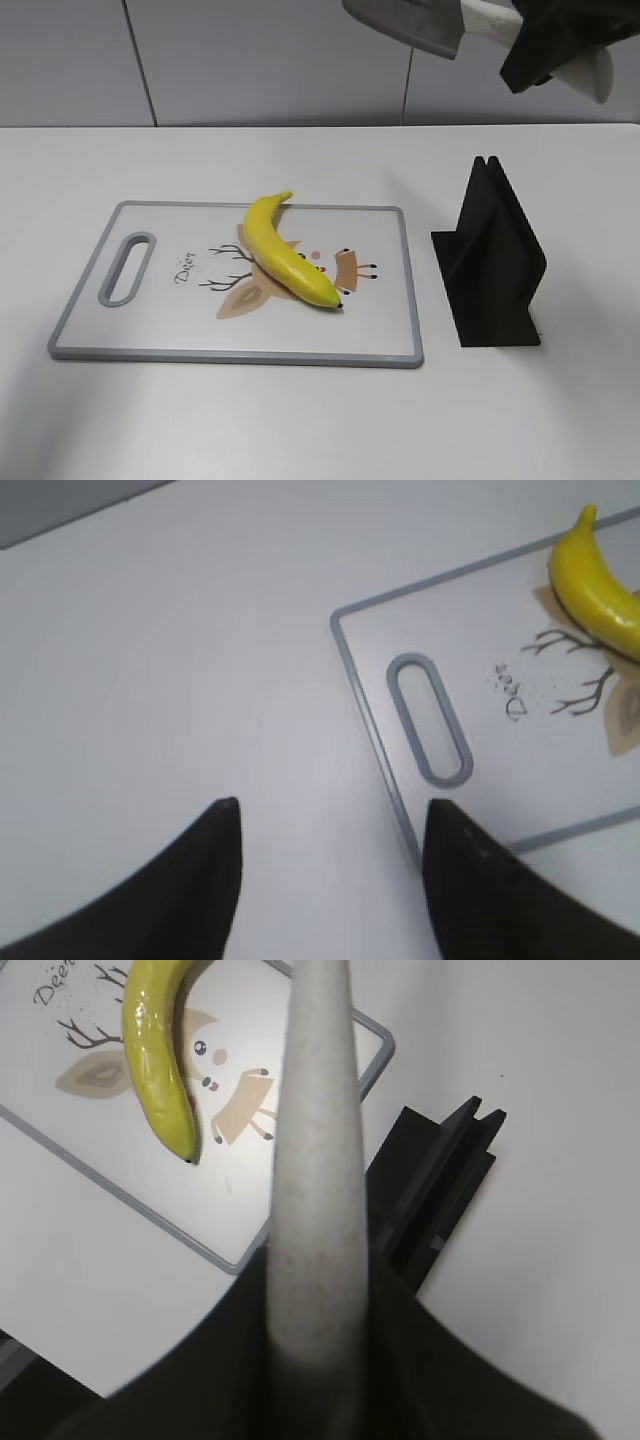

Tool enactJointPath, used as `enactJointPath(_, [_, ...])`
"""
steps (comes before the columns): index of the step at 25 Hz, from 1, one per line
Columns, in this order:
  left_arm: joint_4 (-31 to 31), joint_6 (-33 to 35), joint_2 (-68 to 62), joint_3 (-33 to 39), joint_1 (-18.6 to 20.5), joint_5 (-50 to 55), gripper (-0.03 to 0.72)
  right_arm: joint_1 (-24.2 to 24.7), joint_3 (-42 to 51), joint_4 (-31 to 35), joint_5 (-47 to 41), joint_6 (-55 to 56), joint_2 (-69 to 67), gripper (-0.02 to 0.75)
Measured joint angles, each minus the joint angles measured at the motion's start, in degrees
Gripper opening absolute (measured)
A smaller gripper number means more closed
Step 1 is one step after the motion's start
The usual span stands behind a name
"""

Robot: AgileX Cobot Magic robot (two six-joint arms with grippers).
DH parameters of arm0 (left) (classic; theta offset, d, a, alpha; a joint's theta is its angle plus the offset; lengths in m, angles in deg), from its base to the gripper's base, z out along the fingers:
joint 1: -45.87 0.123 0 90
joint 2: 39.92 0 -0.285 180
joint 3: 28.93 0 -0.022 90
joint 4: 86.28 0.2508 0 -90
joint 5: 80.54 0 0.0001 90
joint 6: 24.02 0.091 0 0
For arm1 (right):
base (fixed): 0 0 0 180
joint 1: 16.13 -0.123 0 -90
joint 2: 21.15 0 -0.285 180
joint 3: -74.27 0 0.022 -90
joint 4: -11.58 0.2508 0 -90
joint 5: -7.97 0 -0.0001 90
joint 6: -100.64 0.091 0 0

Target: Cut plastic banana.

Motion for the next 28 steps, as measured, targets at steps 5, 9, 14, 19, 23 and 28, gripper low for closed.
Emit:
enactJointPath(5, [1.7, -4.4, 5.8, 8.2, 0.0, 0.6, 0.552, 0.0, 0.0, -1.1, -0.1, 6.1, 1.4, 0.177])
enactJointPath(9, [5.3, -7.8, 12.4, 15.6, 0.0, 0.2, 0.545, 0.0, 0.6, -2.4, 0.3, 10.4, 2.6, 0.177])
enactJointPath(14, [6.3, -10.8, 23.7, 22.9, 0.0, 0.2, 0.544, 0.0, 7.0, -3.4, 4.7, 13.8, 6.1, 0.177])
enactJointPath(19, [6.3, -11.5, 36.5, 28.4, 0.0, -0.4, 0.544, 0.0, 15.6, -4.9, 10.9, 16.7, 10.4, 0.177])
enactJointPath(23, [6.2, -11.6, 46.3, 31.8, 0.0, -1.1, 0.544, 0.0, 21.1, -5.2, 14.5, 17.9, 12.2, 0.177])
enactJointPath(28, [5.3, -11.6, 57.5, 35.2, 0.0, -0.5, 0.543, 0.0, 26.6, -5.8, 19.4, 19.1, 12.6, 0.177])
